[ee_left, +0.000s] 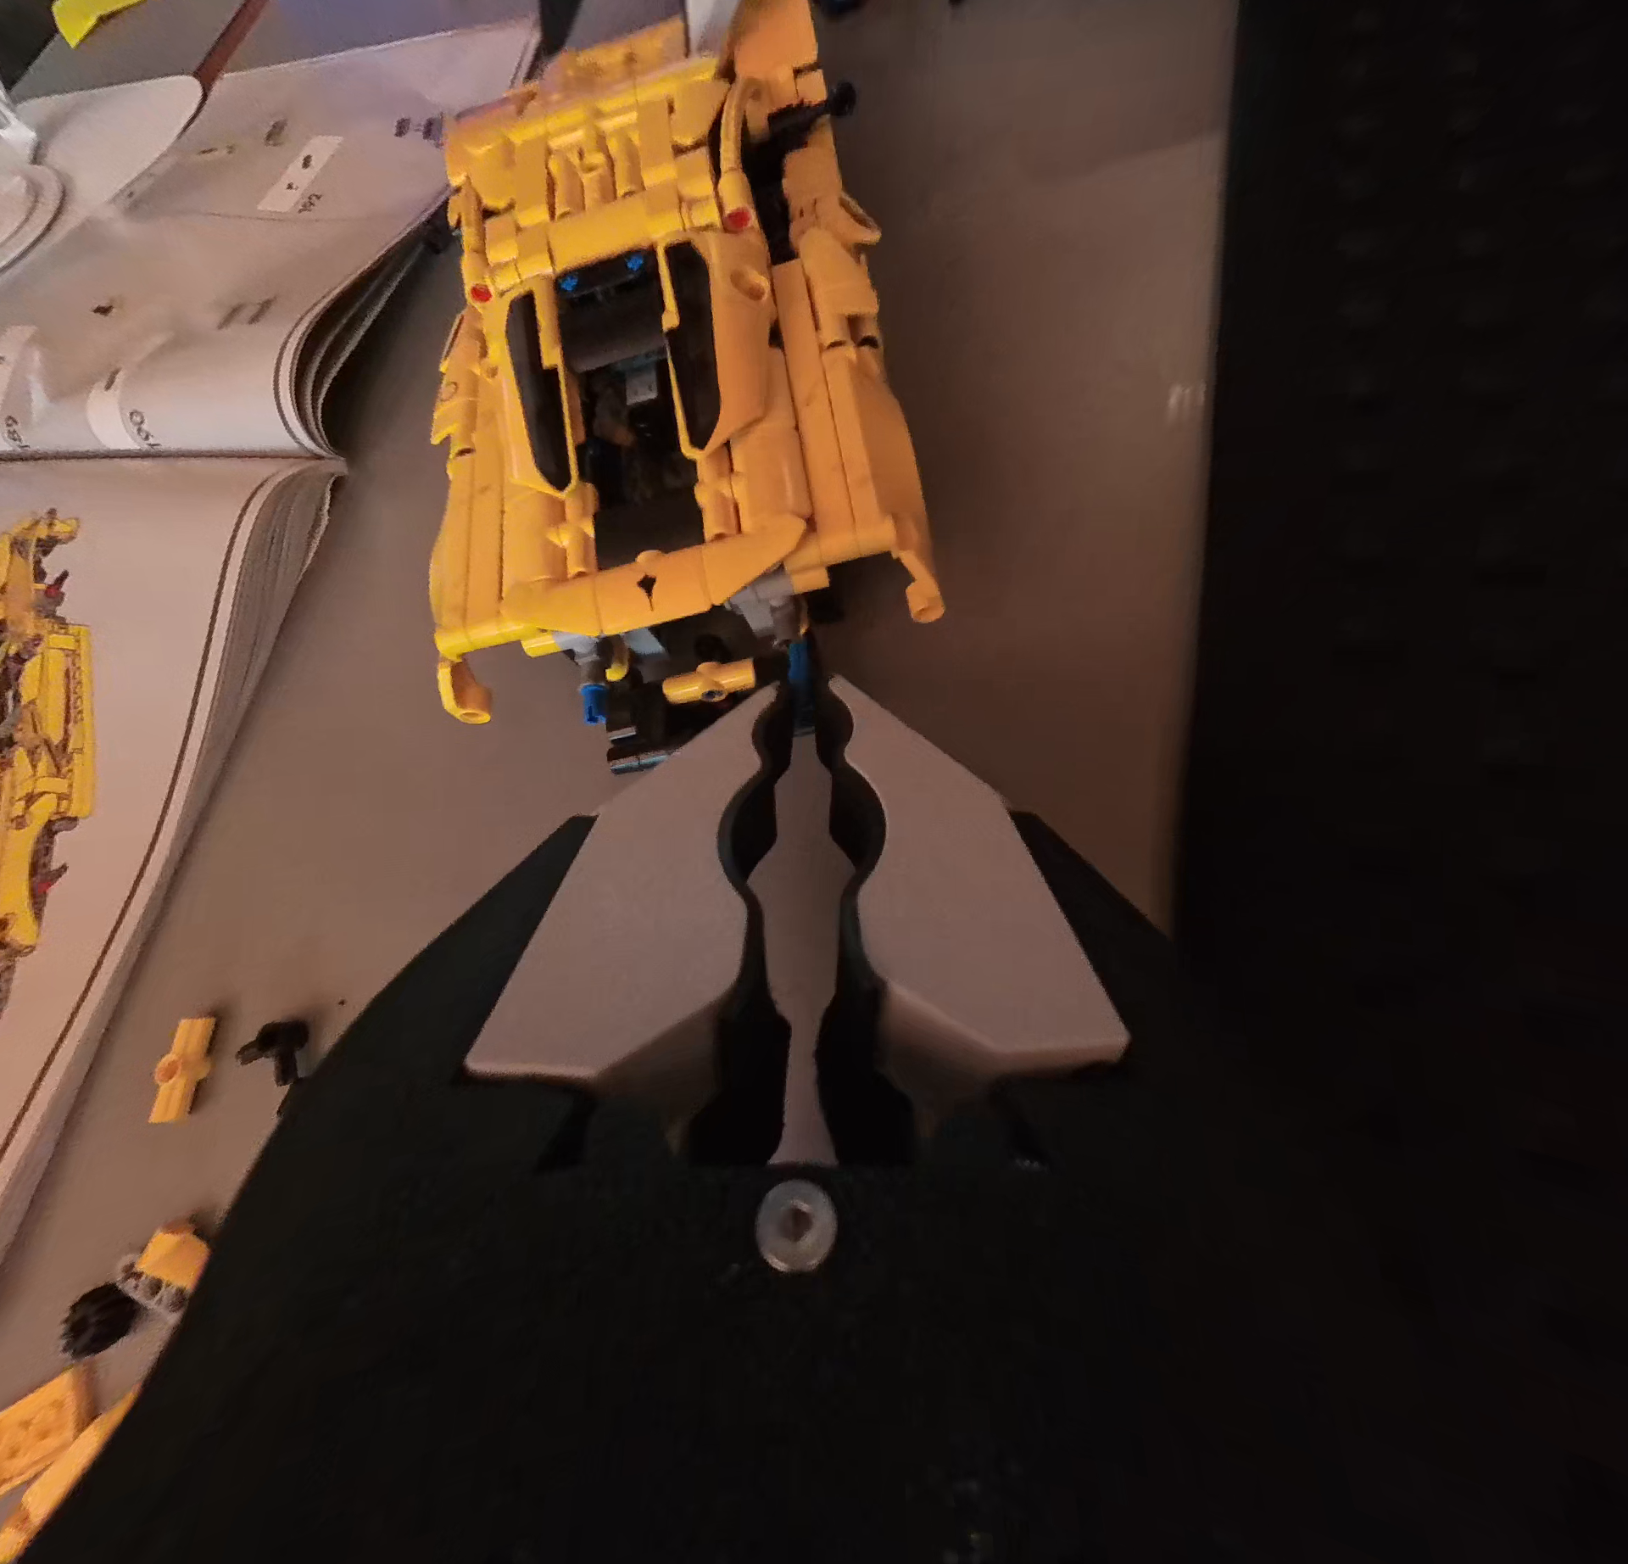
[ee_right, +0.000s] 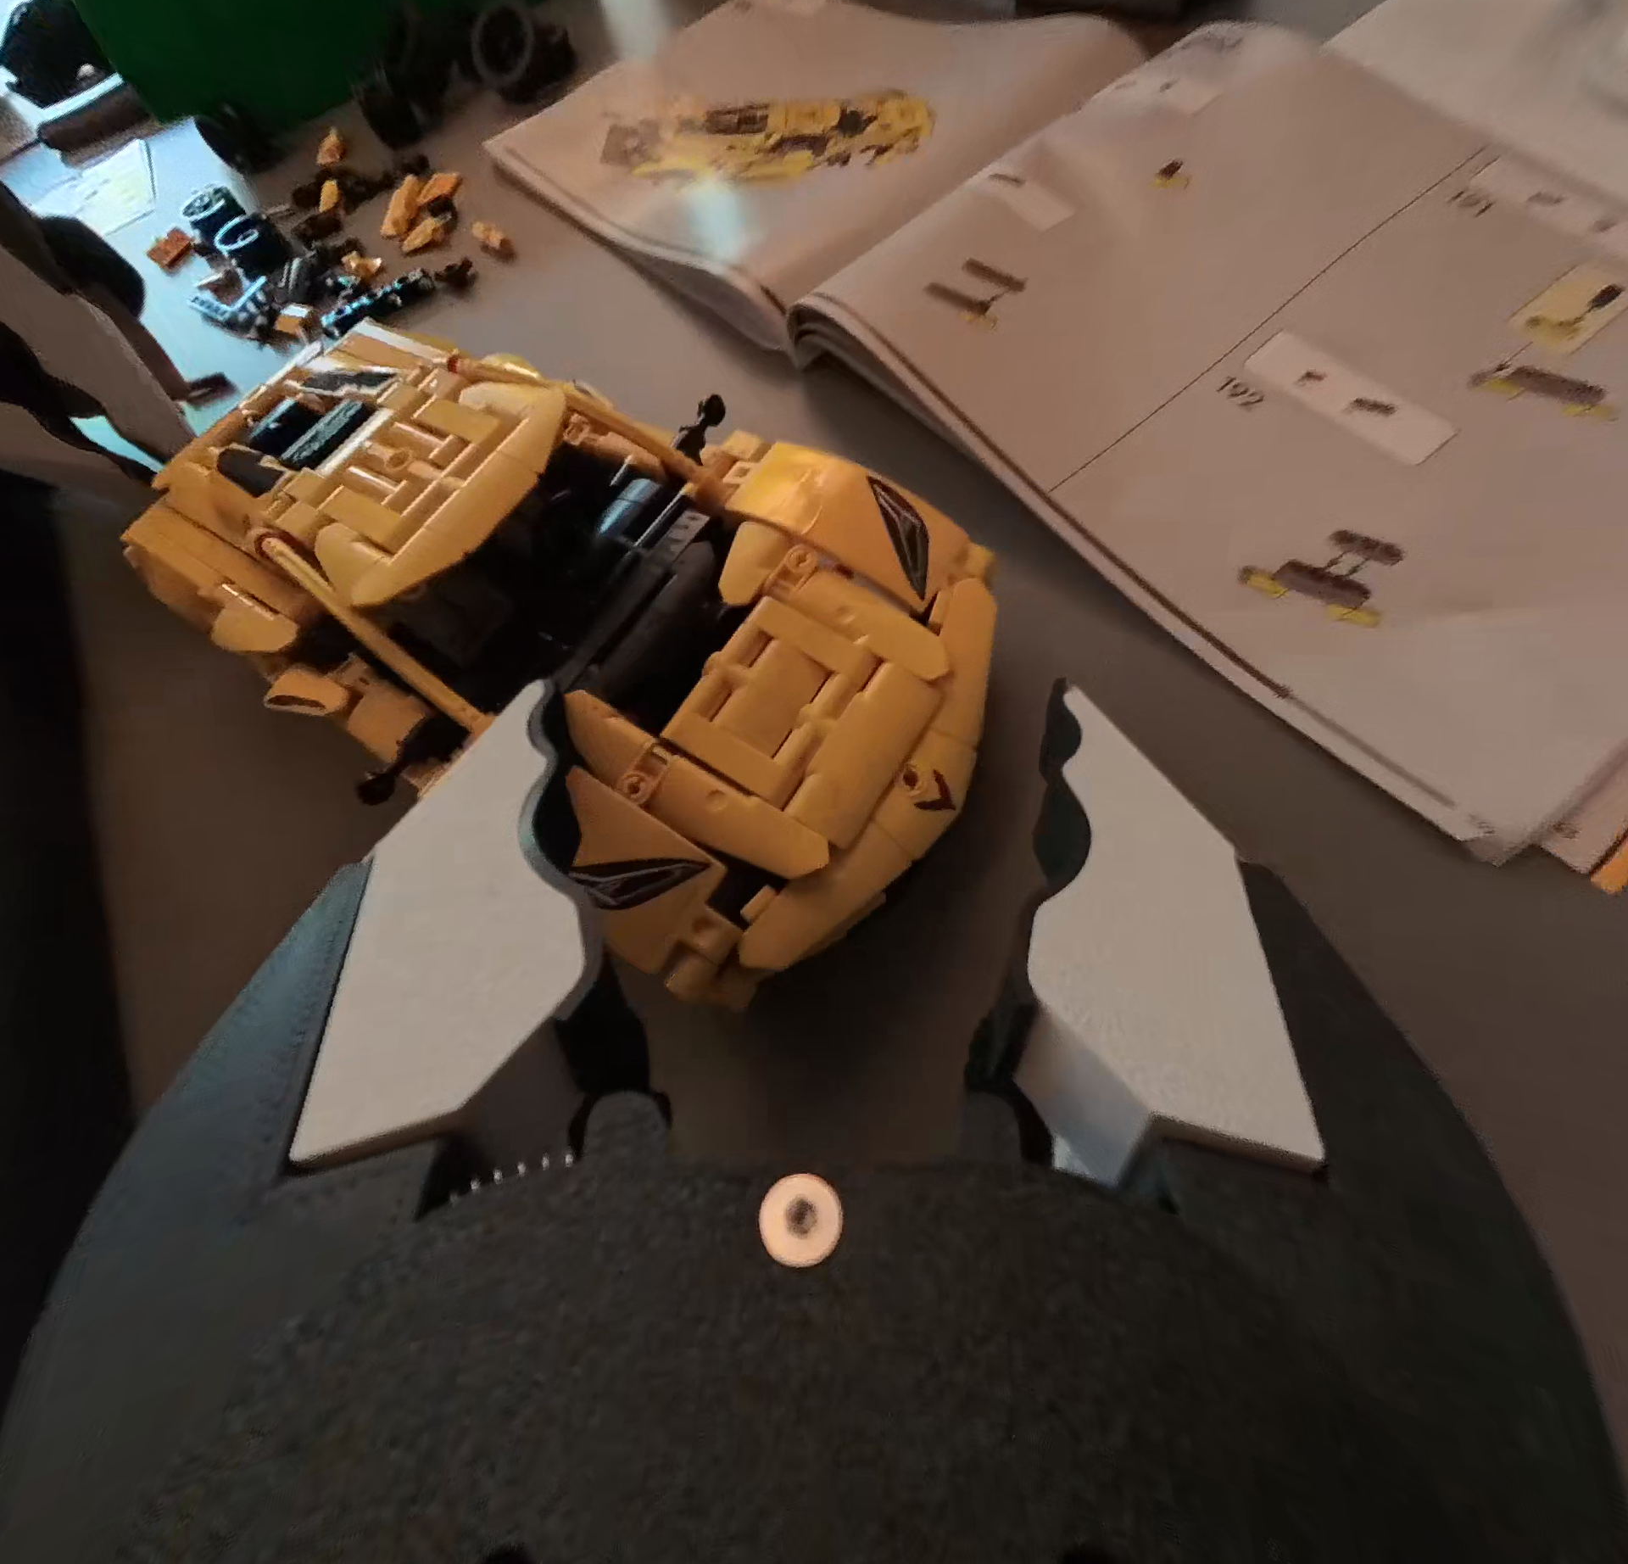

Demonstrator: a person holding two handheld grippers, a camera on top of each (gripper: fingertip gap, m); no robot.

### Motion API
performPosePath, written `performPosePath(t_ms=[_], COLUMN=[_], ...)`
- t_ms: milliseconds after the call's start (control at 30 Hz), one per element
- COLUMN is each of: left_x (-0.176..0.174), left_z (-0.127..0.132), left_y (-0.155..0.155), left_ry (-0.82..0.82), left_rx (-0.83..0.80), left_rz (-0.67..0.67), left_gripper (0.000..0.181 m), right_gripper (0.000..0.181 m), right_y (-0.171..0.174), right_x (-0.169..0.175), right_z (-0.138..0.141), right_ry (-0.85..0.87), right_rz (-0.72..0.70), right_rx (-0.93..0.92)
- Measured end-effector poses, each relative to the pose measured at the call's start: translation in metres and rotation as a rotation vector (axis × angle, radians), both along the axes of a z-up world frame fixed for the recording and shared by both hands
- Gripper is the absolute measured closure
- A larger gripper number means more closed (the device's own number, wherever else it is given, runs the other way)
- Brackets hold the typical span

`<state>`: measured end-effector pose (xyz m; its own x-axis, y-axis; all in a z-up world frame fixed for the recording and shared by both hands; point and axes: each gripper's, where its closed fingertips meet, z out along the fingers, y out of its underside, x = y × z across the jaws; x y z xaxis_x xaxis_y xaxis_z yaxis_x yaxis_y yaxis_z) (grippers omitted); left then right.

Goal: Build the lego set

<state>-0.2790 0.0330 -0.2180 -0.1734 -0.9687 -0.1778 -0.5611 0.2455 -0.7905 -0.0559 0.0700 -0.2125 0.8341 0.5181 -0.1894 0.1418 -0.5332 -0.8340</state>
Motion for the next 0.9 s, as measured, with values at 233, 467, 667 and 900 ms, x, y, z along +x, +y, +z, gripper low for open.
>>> performPosePath(t_ms=[233, 467, 667, 900], left_x=[0.0000, 0.0010, 0.0045, 0.0055], left_z=[-0.0015, -0.0035, -0.0038, -0.0036], left_y=[0.0033, 0.0058, 0.0061, 0.0049], left_ry=[0.013, 0.007, 0.019, 0.032], left_rx=[0.032, 0.205, 0.384, 0.361], left_rz=[0.018, -0.013, 0.011, 0.073], left_gripper=[0.177, 0.178, 0.178, 0.178], right_gripper=[0.084, 0.084, 0.084, 0.081], right_y=[-0.0048, -0.0045, -0.0038, -0.0047], right_x=[-0.0084, -0.0087, -0.0096, -0.0107], right_z=[-0.0055, -0.0060, -0.0065, -0.0076], right_ry=[0.044, 0.049, 0.045, 0.024], right_rz=[0.043, 0.038, 0.015, -0.024], right_rx=[-0.045, -0.061, -0.087, -0.124])
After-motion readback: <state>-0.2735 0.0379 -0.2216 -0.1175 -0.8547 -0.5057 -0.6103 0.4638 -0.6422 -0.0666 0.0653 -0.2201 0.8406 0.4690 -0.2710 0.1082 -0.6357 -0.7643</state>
